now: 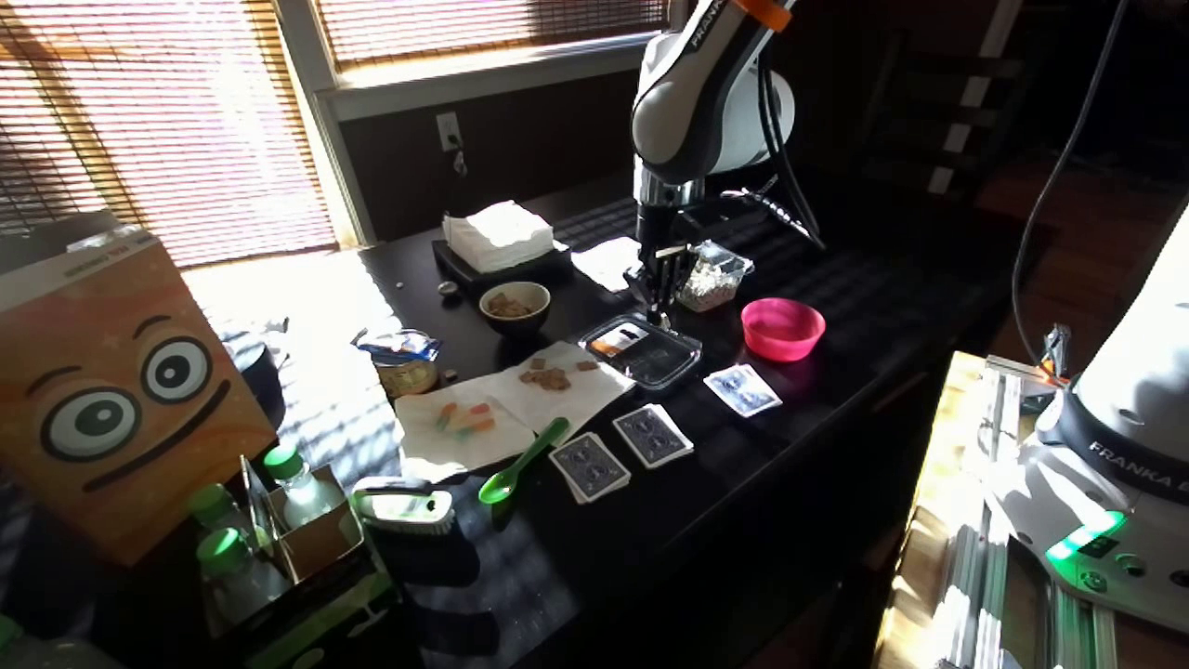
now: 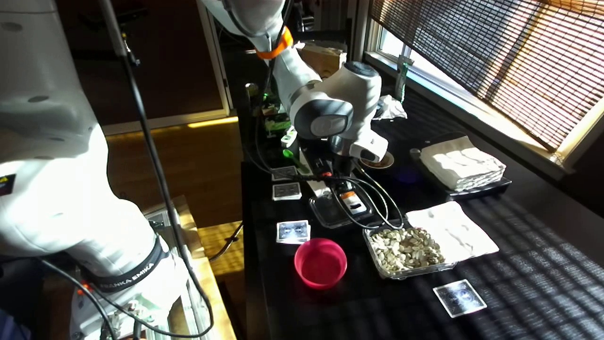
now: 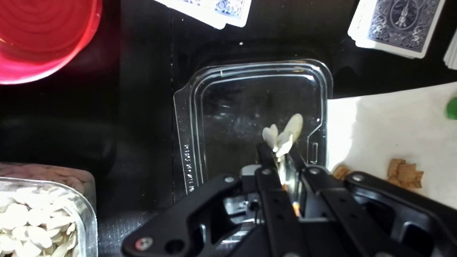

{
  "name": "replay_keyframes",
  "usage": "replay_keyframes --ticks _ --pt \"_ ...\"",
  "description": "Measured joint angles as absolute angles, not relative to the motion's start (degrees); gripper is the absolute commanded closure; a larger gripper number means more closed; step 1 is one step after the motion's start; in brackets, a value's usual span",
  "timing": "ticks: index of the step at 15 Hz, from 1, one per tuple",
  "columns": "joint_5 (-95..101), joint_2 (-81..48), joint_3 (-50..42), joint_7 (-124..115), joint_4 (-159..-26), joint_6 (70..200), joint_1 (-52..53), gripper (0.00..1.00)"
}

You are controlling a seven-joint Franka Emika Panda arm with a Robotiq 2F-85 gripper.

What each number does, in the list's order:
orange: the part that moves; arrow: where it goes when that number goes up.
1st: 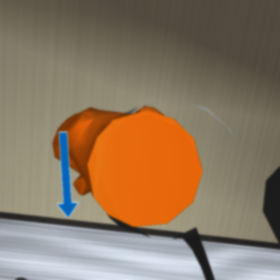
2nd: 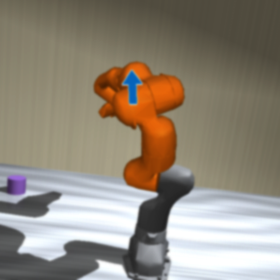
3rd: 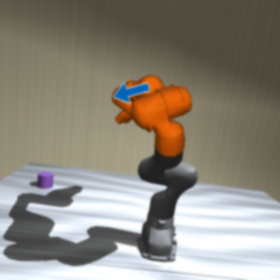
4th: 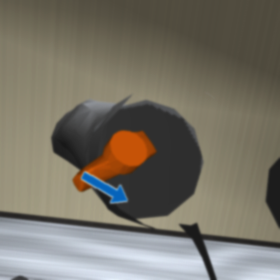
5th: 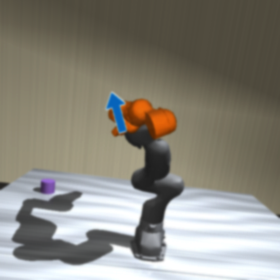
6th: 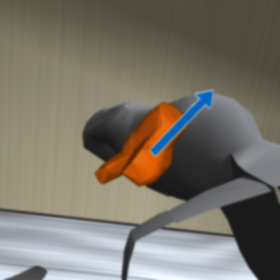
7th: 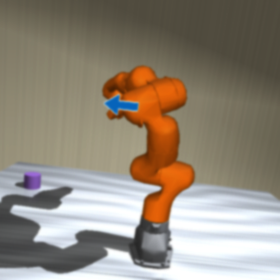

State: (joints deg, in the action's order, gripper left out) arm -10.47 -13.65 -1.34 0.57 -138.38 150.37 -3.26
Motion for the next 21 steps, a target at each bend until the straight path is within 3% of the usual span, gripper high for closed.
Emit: replay_keyframes --ticks 3,4,6,9,10,13,21 --pt "-11.90 -16.43 -0.55 2.44 -136.84 150.43 -3.80 0.97" --pt "-12.30 -17.25 -0.24 2.75 -136.26 150.43 -3.95 0.85" --pt "-12.48 -18.74 0.19 2.80 -135.15 150.53 -4.13 0.83" --pt "-12.49 -20.69 0.36 2.80 -133.53 150.77 -4.31 0.91" --pt "-12.49 -21.28 0.36 2.80 -133.03 150.89 -4.36 0.68" --pt "-12.49 -22.78 0.36 2.79 -131.76 151.37 -4.57 0.59" --pt "-14.90 -23.59 2.21 7.35 -130.09 150.87 -8.50 0.05"
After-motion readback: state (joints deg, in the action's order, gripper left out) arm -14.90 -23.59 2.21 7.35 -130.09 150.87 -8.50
